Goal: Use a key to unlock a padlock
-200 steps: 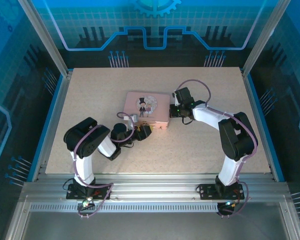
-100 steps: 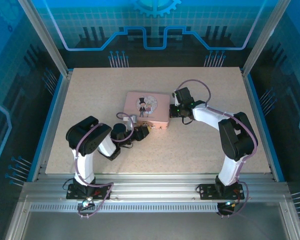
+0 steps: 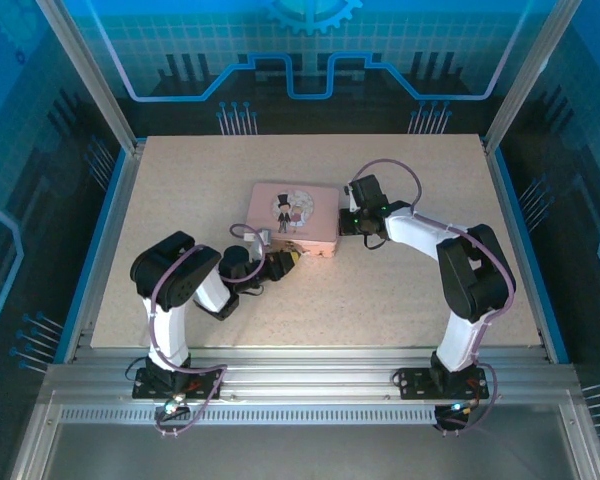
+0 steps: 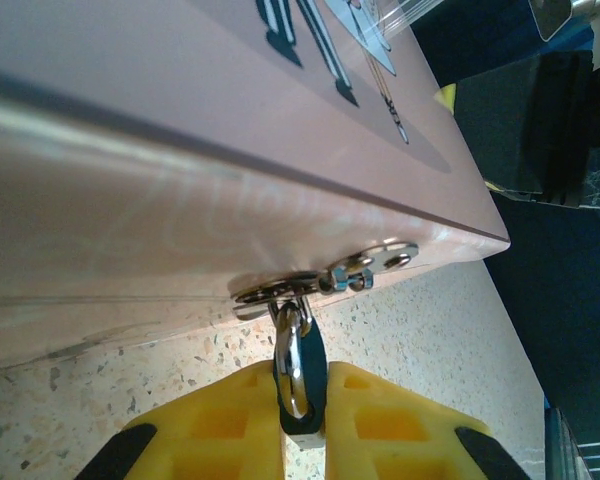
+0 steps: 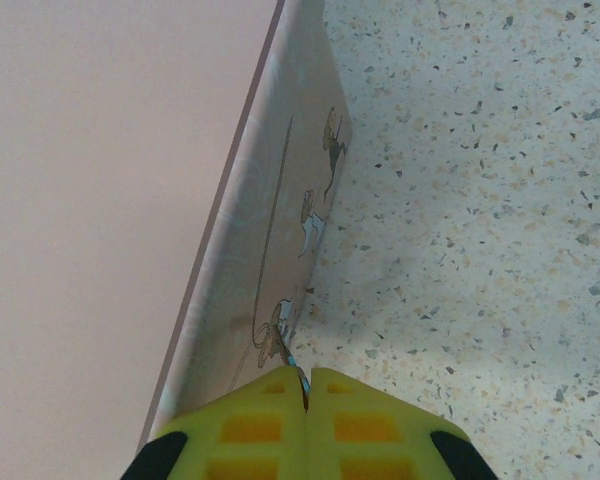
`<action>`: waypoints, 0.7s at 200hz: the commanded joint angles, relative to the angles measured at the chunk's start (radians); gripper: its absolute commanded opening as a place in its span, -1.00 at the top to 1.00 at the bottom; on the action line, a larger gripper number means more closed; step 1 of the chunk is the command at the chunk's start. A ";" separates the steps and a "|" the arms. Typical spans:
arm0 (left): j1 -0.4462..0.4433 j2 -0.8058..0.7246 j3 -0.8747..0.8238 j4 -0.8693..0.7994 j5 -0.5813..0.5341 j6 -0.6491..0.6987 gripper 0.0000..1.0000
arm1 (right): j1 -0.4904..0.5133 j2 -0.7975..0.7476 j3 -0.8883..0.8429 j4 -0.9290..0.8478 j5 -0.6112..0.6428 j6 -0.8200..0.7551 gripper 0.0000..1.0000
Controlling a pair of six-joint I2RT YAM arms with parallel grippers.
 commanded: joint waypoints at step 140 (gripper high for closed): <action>0.011 -0.286 0.183 -0.905 0.136 0.080 0.78 | -0.065 -0.368 -0.310 0.068 -0.110 0.011 1.00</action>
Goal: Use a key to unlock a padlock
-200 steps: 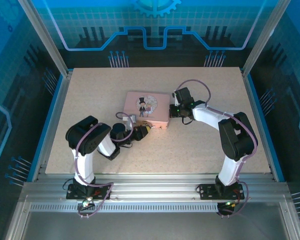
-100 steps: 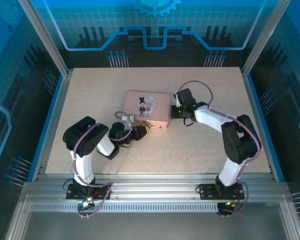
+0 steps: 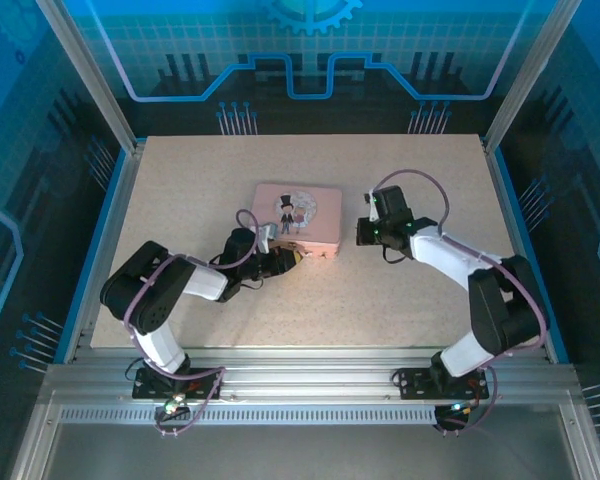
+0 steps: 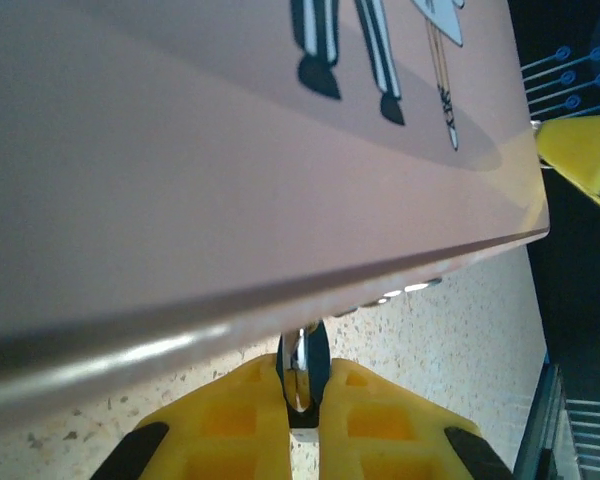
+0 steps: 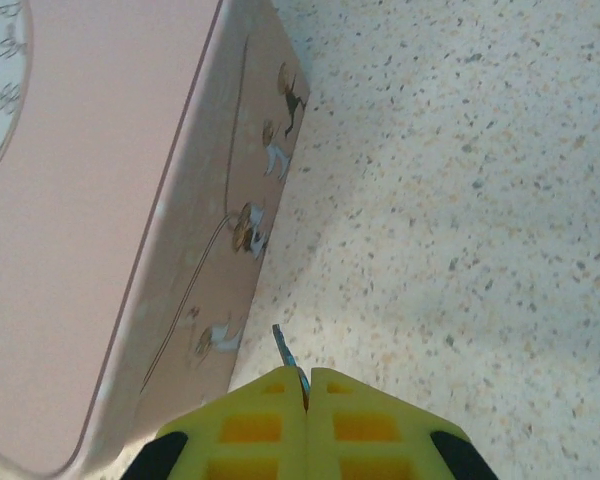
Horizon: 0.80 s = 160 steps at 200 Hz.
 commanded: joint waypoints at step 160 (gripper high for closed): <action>-0.054 -0.090 0.287 -0.444 0.084 -0.079 0.72 | 0.109 -0.433 -0.500 0.521 -0.335 0.263 1.00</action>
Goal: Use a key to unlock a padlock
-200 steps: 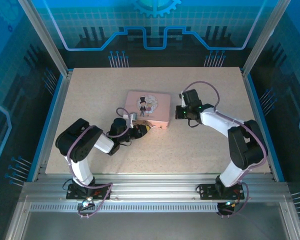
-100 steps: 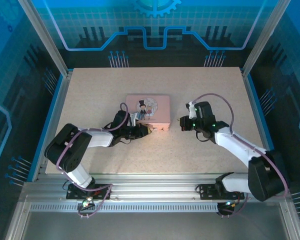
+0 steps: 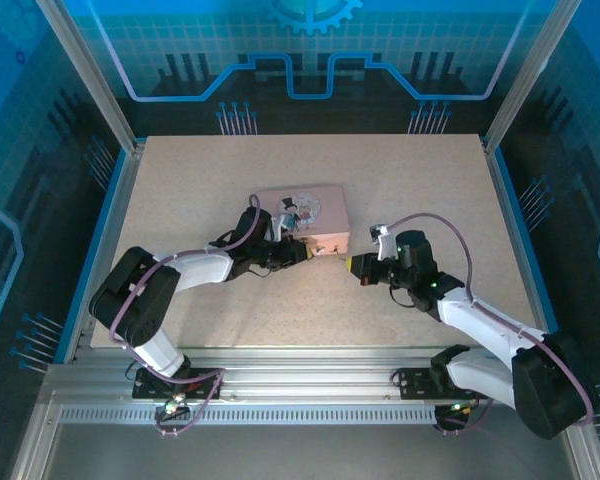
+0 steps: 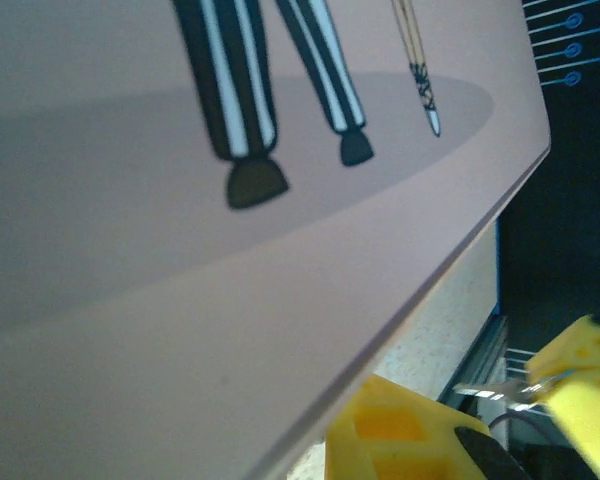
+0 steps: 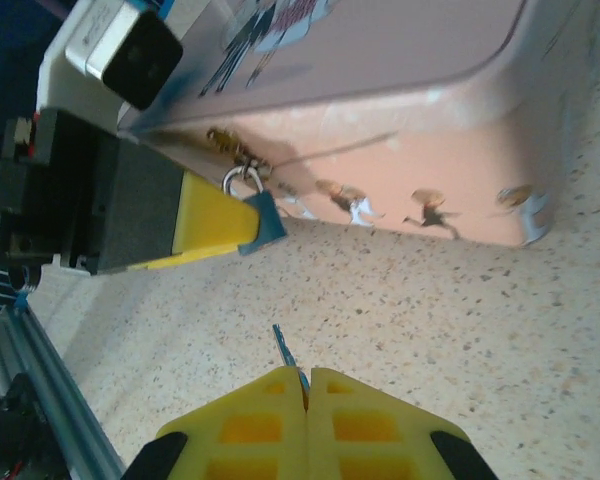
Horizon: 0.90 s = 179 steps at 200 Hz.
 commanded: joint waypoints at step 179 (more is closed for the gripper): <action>-0.024 0.009 0.054 0.112 0.000 -0.132 0.70 | 0.243 0.362 -0.132 0.775 0.364 0.504 1.00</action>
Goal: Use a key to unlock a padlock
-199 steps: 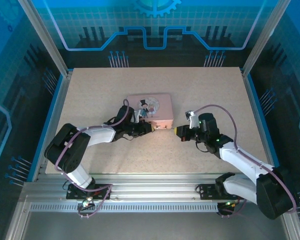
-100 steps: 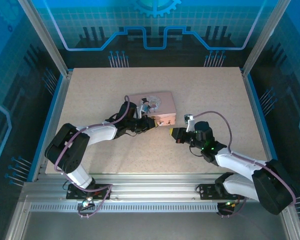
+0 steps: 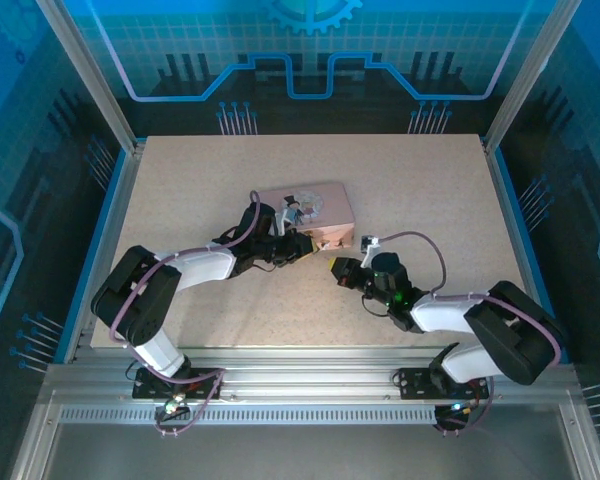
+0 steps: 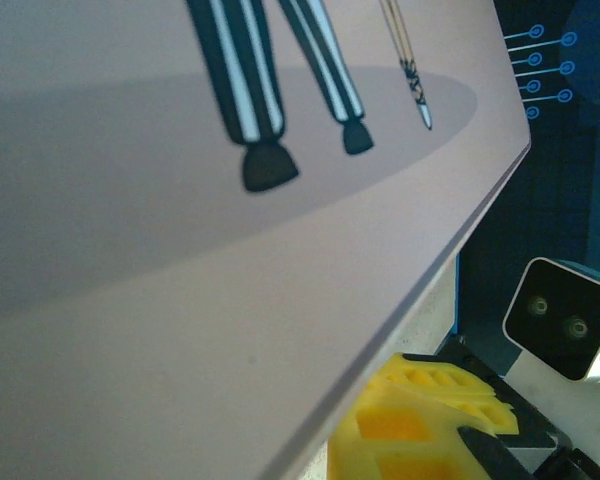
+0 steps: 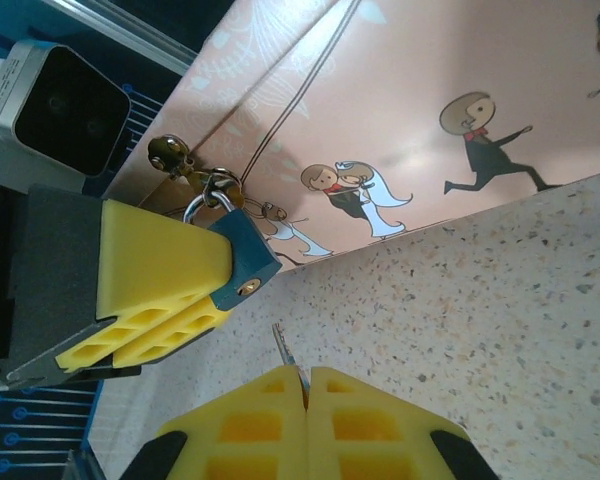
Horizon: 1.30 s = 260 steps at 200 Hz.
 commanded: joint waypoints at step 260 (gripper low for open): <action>-0.015 0.027 -0.011 0.174 0.041 -0.068 0.68 | 0.023 0.149 0.043 0.277 0.075 0.141 1.00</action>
